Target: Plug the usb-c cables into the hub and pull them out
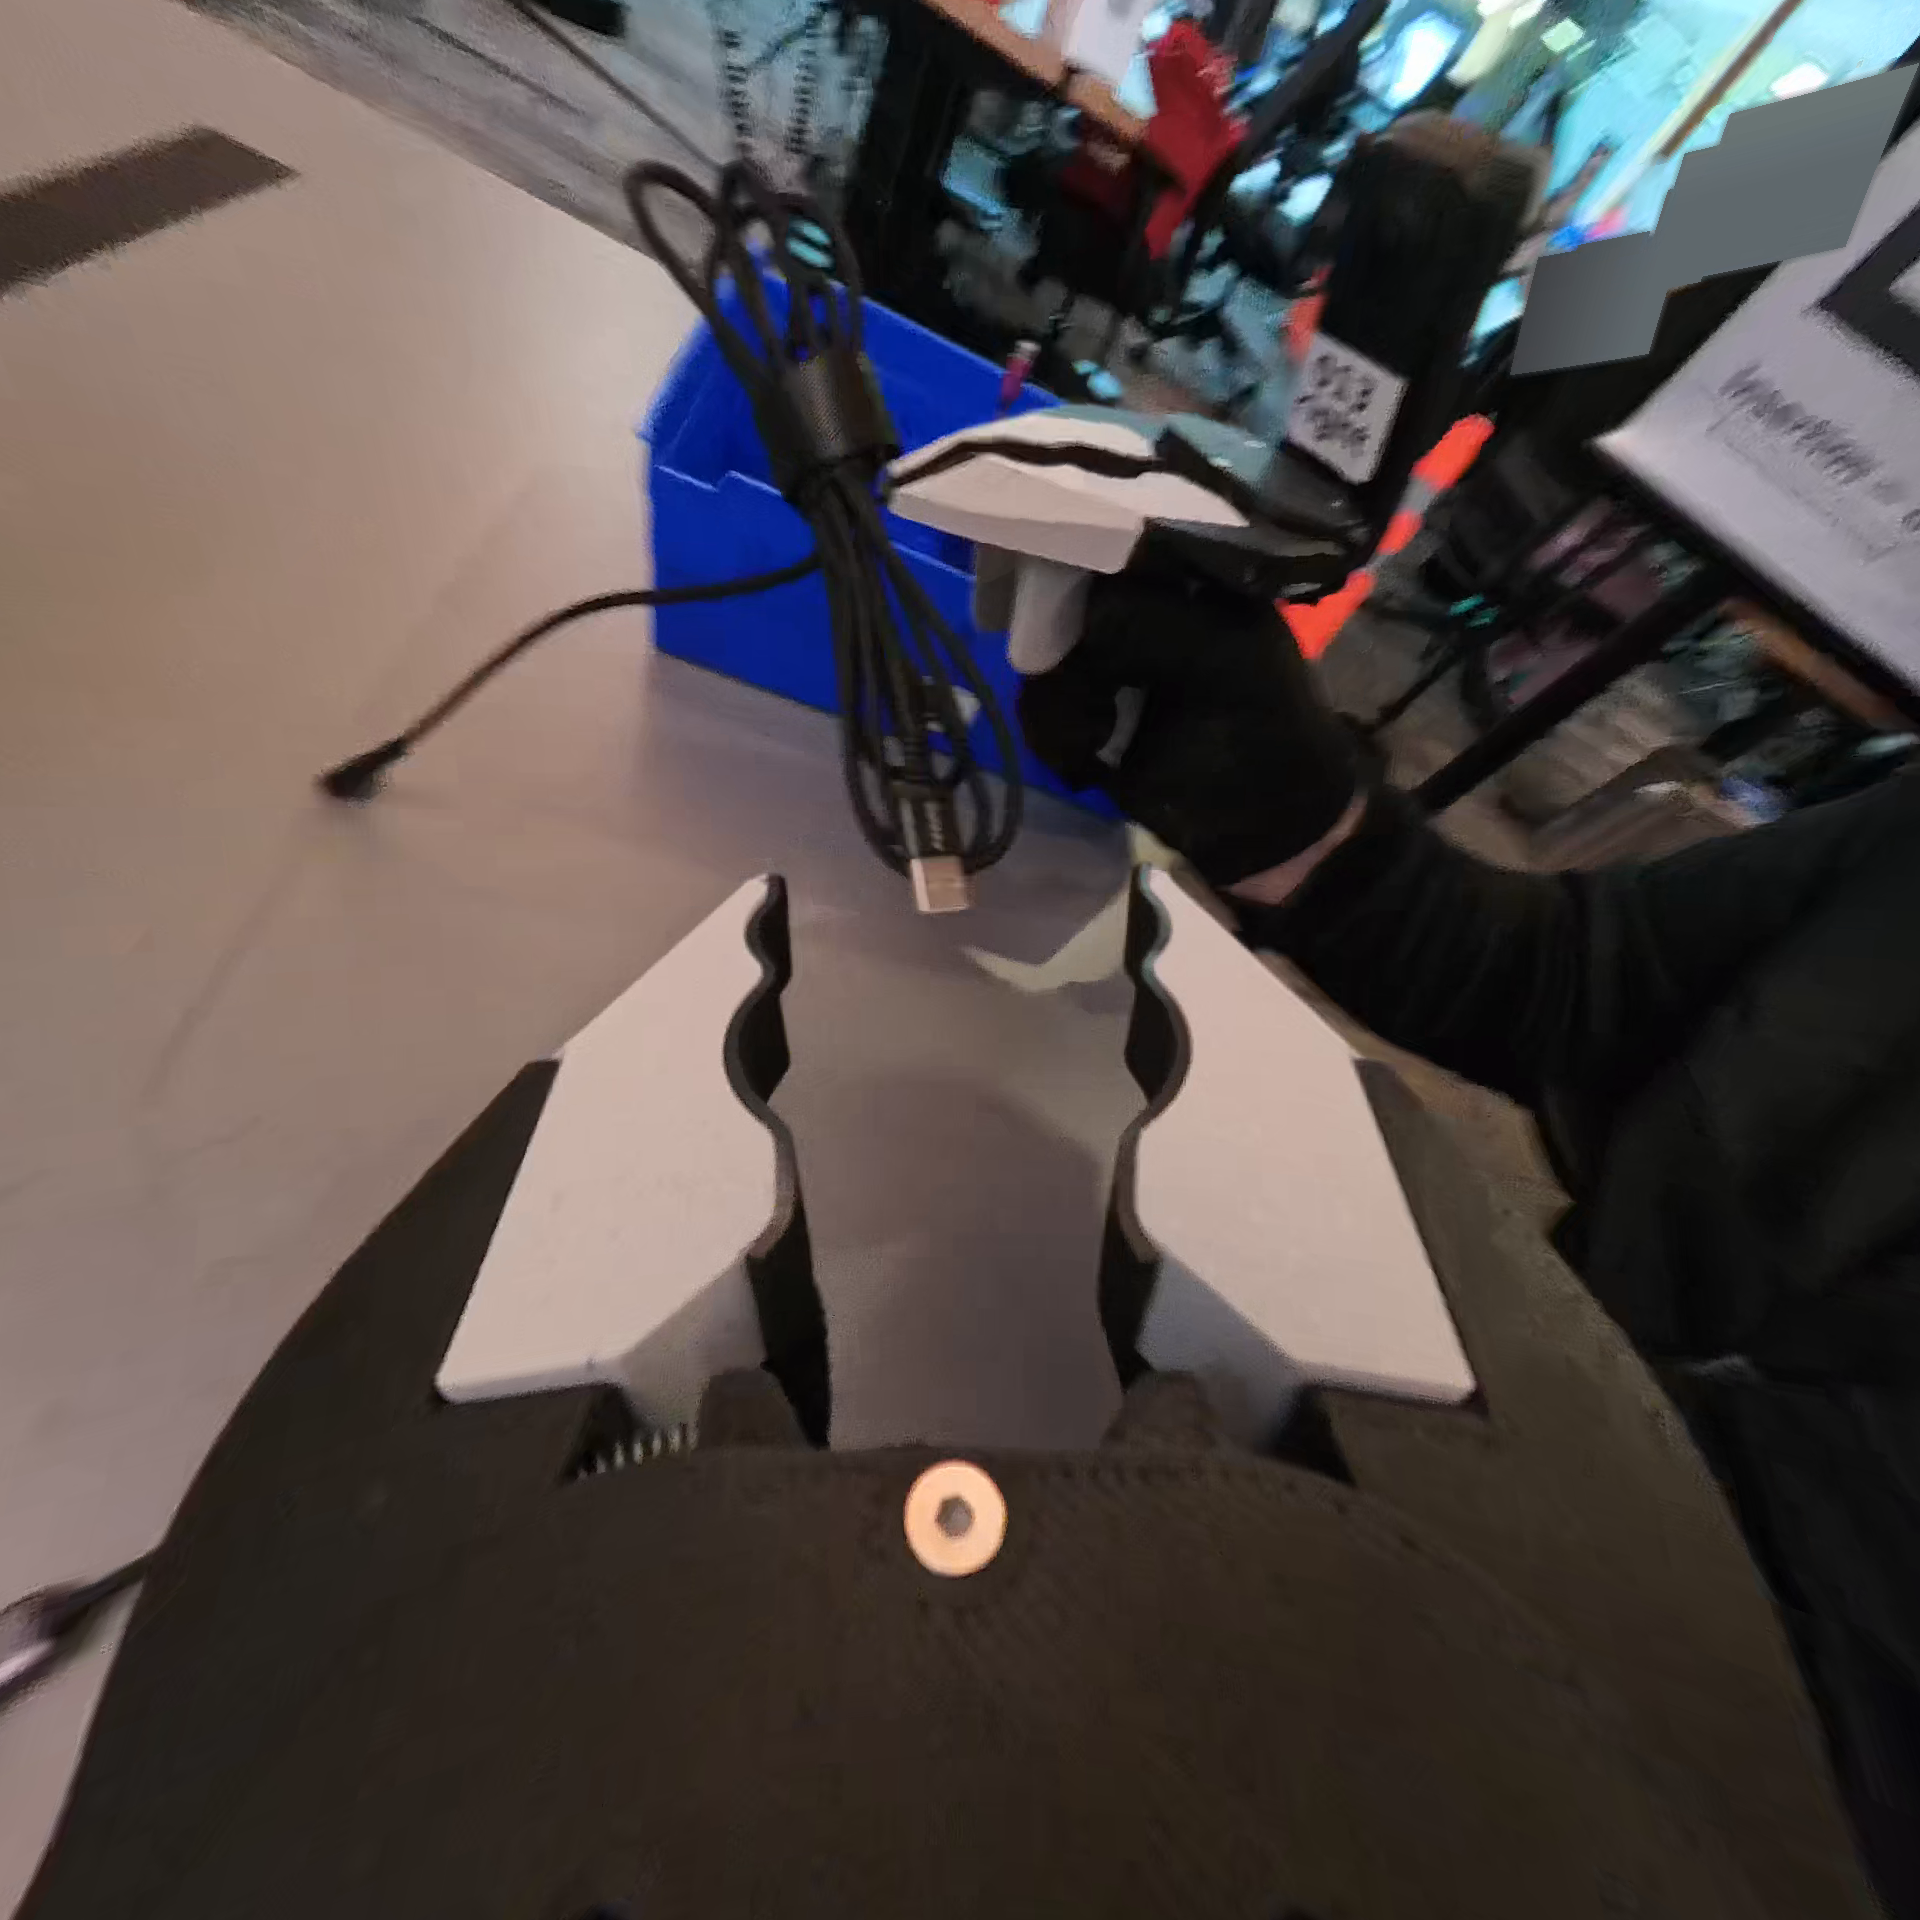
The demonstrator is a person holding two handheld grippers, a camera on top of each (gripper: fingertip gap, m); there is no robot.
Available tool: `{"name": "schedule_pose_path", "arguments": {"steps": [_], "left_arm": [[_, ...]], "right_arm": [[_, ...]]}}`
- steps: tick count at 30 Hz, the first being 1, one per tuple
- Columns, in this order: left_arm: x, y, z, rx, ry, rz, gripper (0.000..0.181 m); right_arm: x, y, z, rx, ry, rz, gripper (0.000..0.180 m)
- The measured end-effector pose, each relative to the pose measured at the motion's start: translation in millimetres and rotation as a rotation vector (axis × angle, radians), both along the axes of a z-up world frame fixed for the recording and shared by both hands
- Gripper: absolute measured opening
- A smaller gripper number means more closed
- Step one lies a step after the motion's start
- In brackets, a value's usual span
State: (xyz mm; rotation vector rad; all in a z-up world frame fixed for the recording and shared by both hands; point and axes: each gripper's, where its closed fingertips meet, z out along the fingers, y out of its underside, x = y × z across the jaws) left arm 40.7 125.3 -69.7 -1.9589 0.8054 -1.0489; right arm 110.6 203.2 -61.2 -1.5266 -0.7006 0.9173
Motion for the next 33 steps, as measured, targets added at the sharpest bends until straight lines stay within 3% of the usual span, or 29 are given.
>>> {"name": "schedule_pose_path", "arguments": {"steps": [1,8,12,16,20,22,25,28,29,31,33], "left_arm": [[-3,3,4,0.038,0.033,0.014,0.061],[26,20,8,0.099,0.107,0.001,0.057],[53,23,-13,0.038,0.137,-0.068,0.059],[76,21,-33,0.011,0.106,-0.101,0.023],[75,24,-32,0.071,0.06,-0.043,0.018],[69,26,-28,0.124,0.058,-0.012,0.017],[65,23,-24,0.178,0.077,-0.018,0.017],[72,12,-26,0.236,0.131,-0.077,0.017],[75,7,-26,0.247,0.14,-0.099,0.017],[78,2,-24,0.271,0.131,-0.109,0.018],[76,2,-24,0.265,0.127,-0.094,0.018]], "right_arm": [[1,0,0,0.009,-0.013,-0.005,0.0],[-7,-12,6,0.125,-0.125,0.004,0.0],[-14,-25,15,0.166,-0.13,0.041,0.0],[-21,-36,19,0.165,-0.109,0.078,0.002],[-23,-44,22,0.164,-0.073,0.131,0.009],[-20,-44,28,0.12,-0.017,0.149,0.044],[-14,-38,35,0.105,0.03,0.131,0.078],[-30,-40,30,0.008,0.051,0.252,0.101],[-36,-44,29,-0.021,0.067,0.313,0.091],[-44,-57,24,-0.065,0.058,0.43,0.032],[-45,-59,23,-0.085,0.045,0.433,0.025]]}}
